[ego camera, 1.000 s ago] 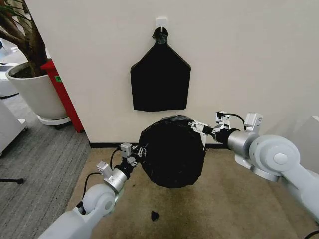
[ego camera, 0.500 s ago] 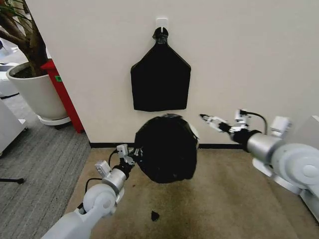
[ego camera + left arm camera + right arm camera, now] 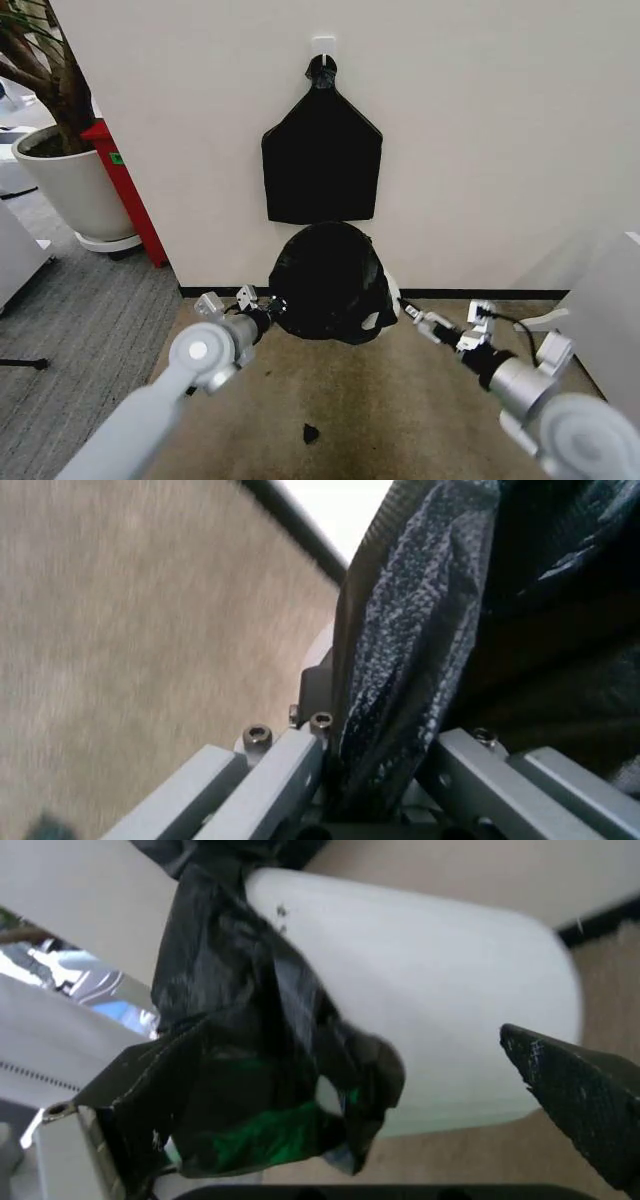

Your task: Place the garbage bag over the trash bin.

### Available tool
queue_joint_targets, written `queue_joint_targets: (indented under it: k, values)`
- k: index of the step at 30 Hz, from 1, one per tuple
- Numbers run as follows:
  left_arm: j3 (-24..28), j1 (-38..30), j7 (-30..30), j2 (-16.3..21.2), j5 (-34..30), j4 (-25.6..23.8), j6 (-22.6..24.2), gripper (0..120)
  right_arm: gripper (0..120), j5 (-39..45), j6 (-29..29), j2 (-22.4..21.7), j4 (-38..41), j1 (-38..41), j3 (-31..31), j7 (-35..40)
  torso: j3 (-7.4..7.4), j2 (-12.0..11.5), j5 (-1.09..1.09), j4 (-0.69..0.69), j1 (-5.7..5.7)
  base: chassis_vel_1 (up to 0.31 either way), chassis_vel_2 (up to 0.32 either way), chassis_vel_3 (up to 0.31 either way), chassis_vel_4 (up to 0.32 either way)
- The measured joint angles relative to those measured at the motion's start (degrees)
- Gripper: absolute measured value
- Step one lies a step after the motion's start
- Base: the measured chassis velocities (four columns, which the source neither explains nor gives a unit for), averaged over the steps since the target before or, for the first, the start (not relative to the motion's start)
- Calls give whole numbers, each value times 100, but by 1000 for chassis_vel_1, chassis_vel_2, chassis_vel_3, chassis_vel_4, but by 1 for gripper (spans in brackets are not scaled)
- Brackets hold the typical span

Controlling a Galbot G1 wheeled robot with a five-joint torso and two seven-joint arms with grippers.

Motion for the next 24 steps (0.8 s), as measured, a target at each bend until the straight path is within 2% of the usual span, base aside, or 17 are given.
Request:
queue_joint_targets:
  k: [6, 11, 24]
  values:
    - [0, 8, -245, -107, -293, 109, 127, 0, 100, -350, 67, 254, 59, -260, -150, 106, 0, 0, 0, 0, 0, 0, 0, 0, 0]
    - [0, 19, -255, -99, -304, 111, 168, 0, 100, -512, 143, 346, 27, -368, -280, 122, 0, 0, 1, -1, 0, 0, 0, 0, 0]
    - [-12, 171, -66, -17, -134, -77, 218, 0, 100, -532, 169, 332, -237, 336, -543, 716, 0, 0, 1, 1, 0, 0, 0, 0, 0]
